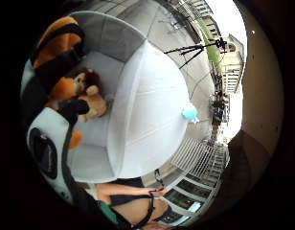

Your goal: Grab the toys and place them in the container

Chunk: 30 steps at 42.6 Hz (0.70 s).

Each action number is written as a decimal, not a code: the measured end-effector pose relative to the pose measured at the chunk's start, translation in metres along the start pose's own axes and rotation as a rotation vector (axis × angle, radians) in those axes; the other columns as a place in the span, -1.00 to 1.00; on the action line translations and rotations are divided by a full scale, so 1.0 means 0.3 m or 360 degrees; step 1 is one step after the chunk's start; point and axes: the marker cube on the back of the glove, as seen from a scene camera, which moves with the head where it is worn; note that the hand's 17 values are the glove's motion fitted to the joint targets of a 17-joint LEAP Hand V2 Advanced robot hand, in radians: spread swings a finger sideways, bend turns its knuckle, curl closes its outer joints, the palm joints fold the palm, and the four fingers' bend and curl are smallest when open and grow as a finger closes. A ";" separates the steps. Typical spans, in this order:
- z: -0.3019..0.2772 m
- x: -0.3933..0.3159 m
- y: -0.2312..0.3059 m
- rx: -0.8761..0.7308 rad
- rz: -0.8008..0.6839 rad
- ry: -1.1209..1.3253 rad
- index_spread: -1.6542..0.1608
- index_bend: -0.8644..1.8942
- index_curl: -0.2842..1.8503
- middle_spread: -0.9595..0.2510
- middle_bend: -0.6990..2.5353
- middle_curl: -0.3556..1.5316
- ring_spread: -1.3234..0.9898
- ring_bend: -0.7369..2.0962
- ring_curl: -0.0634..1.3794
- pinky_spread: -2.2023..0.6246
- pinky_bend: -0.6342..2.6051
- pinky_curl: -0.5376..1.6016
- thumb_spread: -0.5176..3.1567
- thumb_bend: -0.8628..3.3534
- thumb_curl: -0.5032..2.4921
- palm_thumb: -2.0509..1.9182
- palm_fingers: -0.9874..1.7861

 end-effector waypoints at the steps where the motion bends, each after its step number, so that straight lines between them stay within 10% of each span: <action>1: 0.004 0.017 -0.001 -0.0010 -0.0011 -0.0020 0.41 -0.51 -0.68 0.07 -0.53 0.09 -0.16 0.39 -0.17 0.24 0.26 0.01 -0.25 -0.67 -0.18 0.08 -0.05; 9: -0.062 0.233 0.035 0.0158 0.0028 0.0044 0.47 -0.32 -0.68 0.48 -0.49 -0.04 0.02 0.15 -0.35 0.40 0.33 -0.01 -0.27 -0.66 -0.30 -0.05 -0.49; 30: -0.059 1.262 0.273 0.0339 0.0627 0.0035 0.49 -0.33 -0.65 0.61 -0.47 -0.18 0.16 -0.05 -0.51 0.54 0.26 -0.11 -0.27 -0.64 -0.45 -0.03 -0.44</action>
